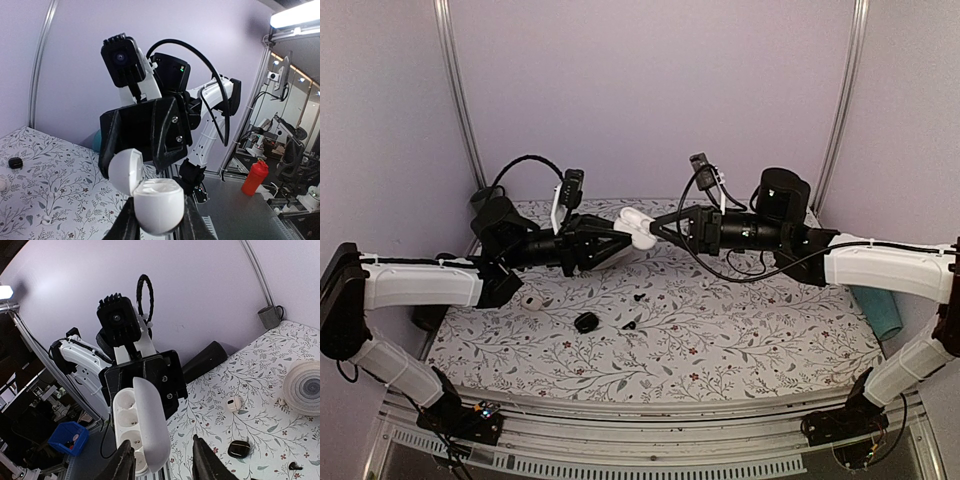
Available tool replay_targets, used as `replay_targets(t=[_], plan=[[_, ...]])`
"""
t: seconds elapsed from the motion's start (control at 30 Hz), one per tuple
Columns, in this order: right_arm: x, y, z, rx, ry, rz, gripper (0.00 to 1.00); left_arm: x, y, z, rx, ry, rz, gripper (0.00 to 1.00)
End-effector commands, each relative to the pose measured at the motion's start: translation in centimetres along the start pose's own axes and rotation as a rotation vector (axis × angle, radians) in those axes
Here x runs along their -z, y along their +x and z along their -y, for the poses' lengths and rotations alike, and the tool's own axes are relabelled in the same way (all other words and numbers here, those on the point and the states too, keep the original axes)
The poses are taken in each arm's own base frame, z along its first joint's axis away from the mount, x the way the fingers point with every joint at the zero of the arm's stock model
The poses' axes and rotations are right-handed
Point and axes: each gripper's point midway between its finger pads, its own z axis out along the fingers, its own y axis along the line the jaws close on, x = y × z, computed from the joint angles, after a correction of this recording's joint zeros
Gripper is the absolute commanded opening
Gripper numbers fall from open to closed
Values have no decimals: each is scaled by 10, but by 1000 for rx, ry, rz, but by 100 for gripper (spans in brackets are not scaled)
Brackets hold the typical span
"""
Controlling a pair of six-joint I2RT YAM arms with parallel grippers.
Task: Insert the wireless bluetooth earbuds into the charging case
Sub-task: Open the charging case.
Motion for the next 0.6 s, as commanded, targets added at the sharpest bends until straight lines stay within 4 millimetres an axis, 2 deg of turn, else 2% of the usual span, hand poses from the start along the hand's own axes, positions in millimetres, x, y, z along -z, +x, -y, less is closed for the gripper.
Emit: replay_targets(t=[0.0,0.23,0.27,0.37,0.57], plan=[[-7,-5,-12,28,-62,-3,36,-6,-11,5,-29,18,16,0],[-8,-6,-12,30,-60,-1,20,-6,-8,3,-23,11,6,0],[-8,-6,-12,29,-60,-1,15,-6,-8,2,-22,8,2,0],[-8,-6,-12,30,-59,-1,7,-6,-5,-3,-7,-13,-11,0],[-7,-8,-11,46,-42,-2,4,0,-2,-11,6,-41,-23,34]])
